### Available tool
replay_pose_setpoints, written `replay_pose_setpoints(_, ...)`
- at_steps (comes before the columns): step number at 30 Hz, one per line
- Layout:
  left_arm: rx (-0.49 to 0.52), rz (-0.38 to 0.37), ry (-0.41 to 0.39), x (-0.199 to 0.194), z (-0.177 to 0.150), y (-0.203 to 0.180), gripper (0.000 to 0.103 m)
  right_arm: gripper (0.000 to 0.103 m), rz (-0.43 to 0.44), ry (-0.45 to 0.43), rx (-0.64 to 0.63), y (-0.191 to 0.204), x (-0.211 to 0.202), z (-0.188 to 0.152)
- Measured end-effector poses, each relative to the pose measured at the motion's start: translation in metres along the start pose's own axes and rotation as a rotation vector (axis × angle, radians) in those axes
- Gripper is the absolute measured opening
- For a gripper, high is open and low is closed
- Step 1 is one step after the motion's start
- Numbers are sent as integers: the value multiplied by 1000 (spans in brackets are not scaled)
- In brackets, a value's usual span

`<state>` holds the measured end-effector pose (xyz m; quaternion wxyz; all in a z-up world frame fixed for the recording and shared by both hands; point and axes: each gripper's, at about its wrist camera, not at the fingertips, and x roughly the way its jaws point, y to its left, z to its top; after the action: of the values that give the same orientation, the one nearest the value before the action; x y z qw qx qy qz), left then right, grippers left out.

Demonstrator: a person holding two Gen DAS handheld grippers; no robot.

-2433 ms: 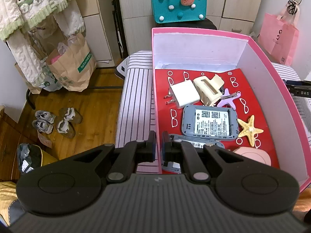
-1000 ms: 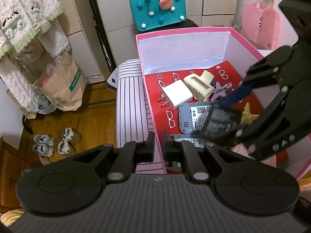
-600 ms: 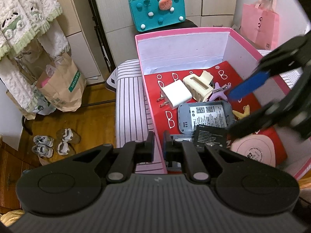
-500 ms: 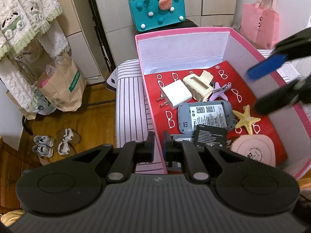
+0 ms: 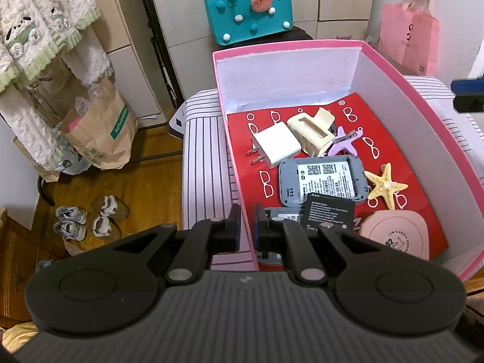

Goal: Organize rigid objects
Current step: 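Move the right gripper to the black power bank on the cloth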

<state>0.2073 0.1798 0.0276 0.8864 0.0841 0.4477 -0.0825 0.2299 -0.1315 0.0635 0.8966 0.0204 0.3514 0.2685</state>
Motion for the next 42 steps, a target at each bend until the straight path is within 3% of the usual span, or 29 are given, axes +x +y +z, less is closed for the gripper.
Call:
replay_pose_setpoints(7, -22, 3, 6, 0, -1, 0, 7, 68, -165, -59, -77, -24, 23, -42)
replay_pose_setpoints(14, -10, 21, 29, 5, 1, -4, 7, 67, -103, -16, 16, -53, 46, -58)
replay_pose_setpoints(17, -14, 19, 28, 5, 1, -4, 7, 55, -140, -17, 27, -58, 53, -58)
replay_pose_setpoints(23, -21, 21, 26, 4, 1, -4, 7, 54, -167, 21, -28, -58, 70, -63)
replay_pose_setpoints(28, -33, 21, 26, 3, 1, -3, 7, 55, -171, -20, -6, -62, 74, -68)
replay_pose_setpoints(30, -28, 24, 31, 2, 3, -3, 7, 35, -173, -32, -49, -55, 73, -72)
replay_pose_setpoints(35, -30, 29, 36, 1, 4, -4, 7, 32, -182, -29, -43, -46, 64, -75)
replay_pose_setpoints(36, -28, 31, 35, 1, 4, -4, 7, 14, -181, -31, -39, -45, 62, -75)
replay_pose_setpoints(37, -26, 33, 34, 2, 4, -4, 7, 6, -177, -46, -39, -44, 57, -76)
replay_pose_setpoints(42, -39, 27, 31, 1, 3, -4, 7, 6, -156, -42, 19, -49, 44, -74)
